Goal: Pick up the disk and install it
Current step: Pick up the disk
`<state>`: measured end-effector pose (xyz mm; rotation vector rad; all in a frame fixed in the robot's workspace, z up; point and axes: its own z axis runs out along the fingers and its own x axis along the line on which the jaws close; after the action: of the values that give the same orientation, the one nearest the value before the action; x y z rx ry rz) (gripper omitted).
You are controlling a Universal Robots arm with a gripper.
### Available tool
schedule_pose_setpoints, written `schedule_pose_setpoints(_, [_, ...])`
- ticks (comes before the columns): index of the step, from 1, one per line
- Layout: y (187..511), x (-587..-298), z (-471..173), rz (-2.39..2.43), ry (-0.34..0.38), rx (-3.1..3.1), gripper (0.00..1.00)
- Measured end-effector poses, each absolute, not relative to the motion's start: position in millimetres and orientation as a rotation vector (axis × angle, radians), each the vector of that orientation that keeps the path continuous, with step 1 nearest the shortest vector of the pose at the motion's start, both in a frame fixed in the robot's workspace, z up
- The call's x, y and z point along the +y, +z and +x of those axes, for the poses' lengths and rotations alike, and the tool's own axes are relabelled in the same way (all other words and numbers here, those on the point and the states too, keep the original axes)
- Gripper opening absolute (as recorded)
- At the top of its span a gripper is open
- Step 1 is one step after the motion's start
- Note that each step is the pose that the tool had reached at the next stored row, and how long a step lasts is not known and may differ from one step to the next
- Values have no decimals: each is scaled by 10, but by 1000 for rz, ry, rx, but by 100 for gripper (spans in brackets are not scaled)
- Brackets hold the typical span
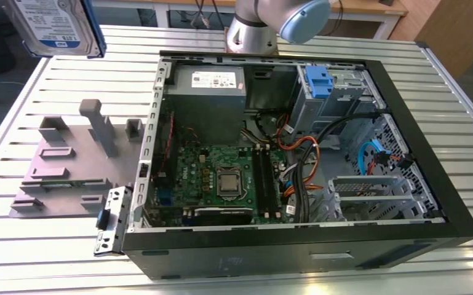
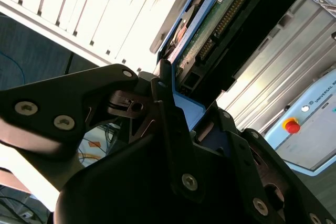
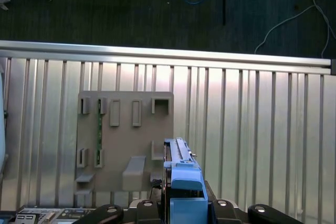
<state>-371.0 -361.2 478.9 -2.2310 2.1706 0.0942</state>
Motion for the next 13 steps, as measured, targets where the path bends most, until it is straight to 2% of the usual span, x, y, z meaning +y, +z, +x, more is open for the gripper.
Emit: schedule_pose_setpoints(13, [4789, -3612, -3655, -2231, 94, 2171, 37])
